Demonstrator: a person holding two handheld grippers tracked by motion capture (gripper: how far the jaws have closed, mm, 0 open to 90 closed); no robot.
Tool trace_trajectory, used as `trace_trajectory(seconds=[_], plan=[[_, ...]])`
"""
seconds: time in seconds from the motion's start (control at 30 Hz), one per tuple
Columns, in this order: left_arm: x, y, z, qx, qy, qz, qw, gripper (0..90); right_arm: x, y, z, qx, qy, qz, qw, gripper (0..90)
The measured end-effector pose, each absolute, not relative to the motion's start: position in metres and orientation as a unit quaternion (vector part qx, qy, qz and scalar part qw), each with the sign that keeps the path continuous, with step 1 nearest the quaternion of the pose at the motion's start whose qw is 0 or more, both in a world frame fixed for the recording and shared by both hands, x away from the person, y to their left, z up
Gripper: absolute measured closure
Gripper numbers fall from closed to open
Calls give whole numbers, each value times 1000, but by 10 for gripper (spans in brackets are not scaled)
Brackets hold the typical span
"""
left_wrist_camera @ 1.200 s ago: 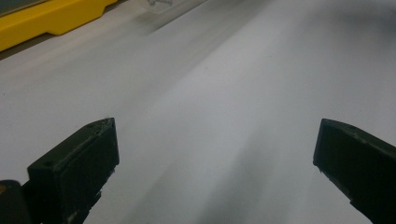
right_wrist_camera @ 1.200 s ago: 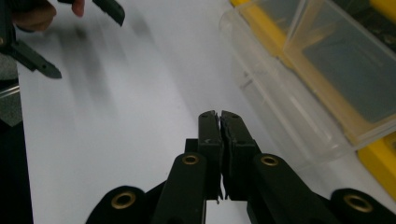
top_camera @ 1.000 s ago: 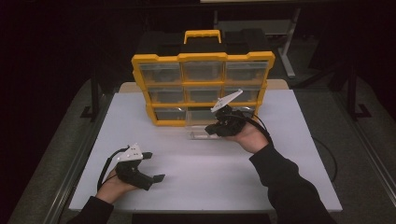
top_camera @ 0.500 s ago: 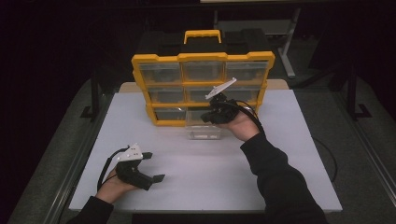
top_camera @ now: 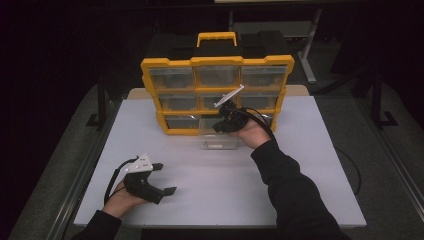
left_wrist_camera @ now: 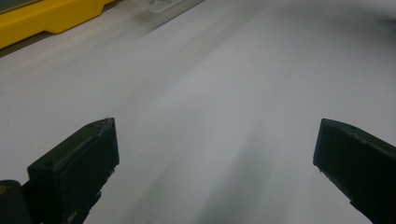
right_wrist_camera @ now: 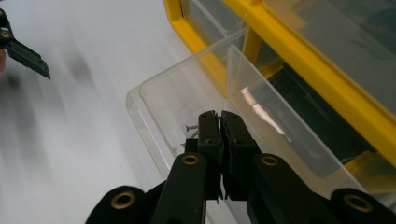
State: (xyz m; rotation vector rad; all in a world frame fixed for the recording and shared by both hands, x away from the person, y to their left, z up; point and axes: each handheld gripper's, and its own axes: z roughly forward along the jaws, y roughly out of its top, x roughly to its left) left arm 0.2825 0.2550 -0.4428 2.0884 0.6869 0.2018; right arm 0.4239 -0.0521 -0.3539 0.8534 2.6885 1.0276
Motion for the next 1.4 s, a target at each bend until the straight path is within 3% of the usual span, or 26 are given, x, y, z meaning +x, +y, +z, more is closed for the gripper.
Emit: trace_trajectory(seconds=[0.1, 0.17, 0.87, 1.4], plan=[[283, 255, -443, 845, 277, 81, 450, 0, 425, -51, -356, 284, 894, 341, 67, 855], [282, 255, -443, 845, 277, 81, 451, 0, 425, -51, -356, 286, 892, 342, 68, 772], [283, 255, -444, 846, 277, 80, 449, 0, 394, -90, -344, 296, 875, 375, 79, 467], [282, 255, -444, 846, 277, 77, 448, 0, 354, -122, -373, 317, 857, 389, 119, 206]])
